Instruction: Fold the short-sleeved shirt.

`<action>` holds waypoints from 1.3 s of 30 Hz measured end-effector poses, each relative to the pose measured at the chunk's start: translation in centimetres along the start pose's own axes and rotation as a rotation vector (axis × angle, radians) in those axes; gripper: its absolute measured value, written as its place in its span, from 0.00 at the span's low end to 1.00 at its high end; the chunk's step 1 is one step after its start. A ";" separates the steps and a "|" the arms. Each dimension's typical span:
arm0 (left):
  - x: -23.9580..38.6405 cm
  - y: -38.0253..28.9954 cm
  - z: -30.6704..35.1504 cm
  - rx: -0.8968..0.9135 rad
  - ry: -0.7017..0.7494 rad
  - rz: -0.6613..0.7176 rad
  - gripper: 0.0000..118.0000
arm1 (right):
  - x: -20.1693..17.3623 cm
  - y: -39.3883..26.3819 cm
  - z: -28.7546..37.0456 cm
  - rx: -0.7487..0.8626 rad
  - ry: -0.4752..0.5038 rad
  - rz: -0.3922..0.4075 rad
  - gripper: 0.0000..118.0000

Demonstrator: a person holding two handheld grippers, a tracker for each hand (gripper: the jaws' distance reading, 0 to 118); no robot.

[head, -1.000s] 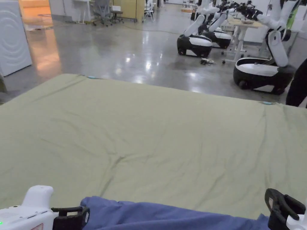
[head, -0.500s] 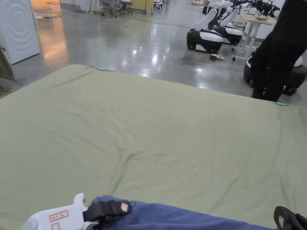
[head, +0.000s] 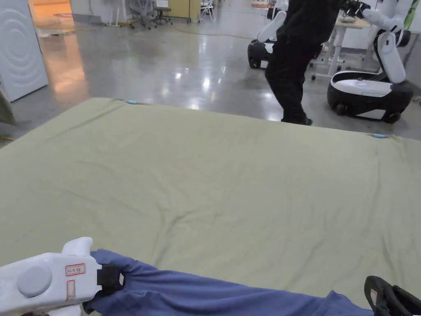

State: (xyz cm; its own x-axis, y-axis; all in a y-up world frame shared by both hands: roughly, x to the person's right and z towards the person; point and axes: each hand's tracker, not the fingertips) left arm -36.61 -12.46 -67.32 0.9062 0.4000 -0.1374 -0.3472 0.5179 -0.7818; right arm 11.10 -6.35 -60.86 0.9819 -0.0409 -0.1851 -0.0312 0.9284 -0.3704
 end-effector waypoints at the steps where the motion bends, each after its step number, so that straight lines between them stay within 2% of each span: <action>1: 1.9 -0.1 1.0 0.009 0.045 -0.070 0.04 | 0.0 -0.1 0.1 0.006 0.004 -0.004 0.03; 4: 8.6 -1.4 2.5 0.060 0.181 -0.280 0.05 | 0.1 0.0 0.6 0.029 0.019 -0.029 0.03; 10: 19.2 -5.0 -1.8 0.044 0.101 -0.533 0.06 | 1.5 -0.5 1.4 0.042 0.036 -0.061 0.03; 13: 22.7 -7.5 -7.3 -0.025 0.067 -0.535 0.06 | 2.8 -1.0 2.2 0.040 0.041 -0.080 0.03; 17: 25.0 -10.4 -12.3 -0.136 0.127 -0.607 0.06 | 4.4 -1.6 3.1 0.031 0.043 -0.098 0.03; 18: 25.0 -10.6 -12.9 -0.164 0.134 -0.627 0.11 | 4.8 -1.7 3.3 0.031 0.048 -0.102 0.03; 19: 24.6 -10.5 -12.9 -0.164 0.124 -0.618 0.25 | 5.1 -1.7 3.4 0.027 0.059 -0.104 0.03; 20: 24.3 -10.1 -12.5 -0.143 0.097 -0.580 0.50 | 5.4 -1.8 3.5 0.023 0.058 -0.105 0.03; 21: 24.5 -9.8 -11.1 -0.098 0.044 -0.532 0.82 | 5.6 -1.9 3.6 0.021 0.055 -0.104 0.03; 22: 24.3 -9.5 -10.3 -0.074 0.027 -0.513 0.91 | 5.9 -2.0 3.7 0.021 0.056 -0.103 0.03; 24: 23.7 -8.8 -8.1 -0.040 -0.062 -0.530 0.90 | 6.4 -2.1 3.6 0.010 0.061 -0.114 0.03; 26: 22.5 -8.8 -5.1 0.022 -0.075 -0.506 0.90 | 6.8 -2.4 3.5 0.003 0.065 -0.118 0.03; 27: 21.6 -8.8 -4.1 0.064 -0.091 -0.476 0.90 | 6.9 -2.5 3.5 0.000 0.067 -0.117 0.03; 29: 19.3 -8.2 -2.3 0.107 -0.142 -0.333 0.88 | 7.1 -2.8 3.5 -0.008 0.073 -0.120 0.03; 30: 18.3 -7.8 -2.2 0.075 -0.168 -0.254 0.79 | 7.1 -3.0 3.5 -0.016 0.075 -0.124 0.03; 31: 17.6 -7.5 -2.6 0.027 -0.196 -0.209 0.62 | 7.1 -3.2 3.3 -0.025 0.079 -0.129 0.03; 33: 18.2 -7.8 -4.0 -0.019 -0.201 -0.208 0.18 | 7.0 -3.5 3.1 -0.040 0.090 -0.137 0.03; 35: 19.2 -8.9 -6.7 -0.049 -0.114 -0.270 0.18 | 6.8 -3.8 3.0 -0.053 0.092 -0.137 0.03; 38: 20.5 -10.8 -10.3 -0.180 -0.204 -0.253 0.18 | 6.8 -4.0 3.3 -0.061 0.091 -0.137 0.03; 39: 21.6 -11.6 -10.4 -0.134 -0.213 -0.326 0.18 | 6.8 -4.1 3.3 -0.066 0.085 -0.134 0.03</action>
State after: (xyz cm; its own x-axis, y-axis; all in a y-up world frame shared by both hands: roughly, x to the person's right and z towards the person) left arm -10.47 -17.70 -67.56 0.8883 0.3860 0.2489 -0.0025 0.5459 -0.8378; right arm 18.54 -9.20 -57.56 0.9588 -0.1962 -0.2056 0.0836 0.8862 -0.4556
